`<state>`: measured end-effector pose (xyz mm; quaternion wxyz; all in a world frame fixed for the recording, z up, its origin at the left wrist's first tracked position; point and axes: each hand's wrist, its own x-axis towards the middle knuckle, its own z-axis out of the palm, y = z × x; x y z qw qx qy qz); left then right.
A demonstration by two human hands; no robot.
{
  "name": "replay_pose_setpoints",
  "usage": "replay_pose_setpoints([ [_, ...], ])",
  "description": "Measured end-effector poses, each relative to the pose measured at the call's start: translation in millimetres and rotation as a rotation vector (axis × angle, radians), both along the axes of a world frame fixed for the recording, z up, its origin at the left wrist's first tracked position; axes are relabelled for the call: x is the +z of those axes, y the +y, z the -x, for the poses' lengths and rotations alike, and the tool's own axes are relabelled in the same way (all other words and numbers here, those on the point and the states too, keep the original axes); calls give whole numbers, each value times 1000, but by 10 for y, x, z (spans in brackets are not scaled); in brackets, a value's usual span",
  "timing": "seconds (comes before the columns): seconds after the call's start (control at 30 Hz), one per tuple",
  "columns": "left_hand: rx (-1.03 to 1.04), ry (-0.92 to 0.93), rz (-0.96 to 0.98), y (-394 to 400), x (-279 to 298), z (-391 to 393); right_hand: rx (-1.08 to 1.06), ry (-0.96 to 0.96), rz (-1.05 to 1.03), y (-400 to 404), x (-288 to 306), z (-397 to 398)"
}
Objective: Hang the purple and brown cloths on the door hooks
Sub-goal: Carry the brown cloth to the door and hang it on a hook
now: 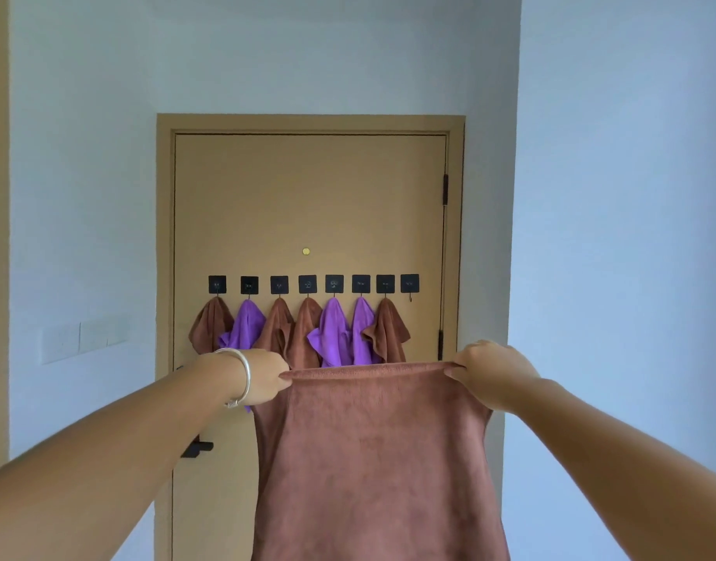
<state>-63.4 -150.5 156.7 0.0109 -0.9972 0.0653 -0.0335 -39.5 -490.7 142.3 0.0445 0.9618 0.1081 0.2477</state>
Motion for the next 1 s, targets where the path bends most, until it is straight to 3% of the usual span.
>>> replay_pose_setpoints([
  [0.2, -7, -36, 5, -205, 223, -723, -3, -57, -29, -209, 189, -822],
  [0.5, 1, 6, -33, -339, 97, -1659, 16, -46, -22, -360, 57, -1733],
  [1.0, -112, -33, -71, -361, 201, -3636, -117, -28, 10, -368, 194, -3389],
])
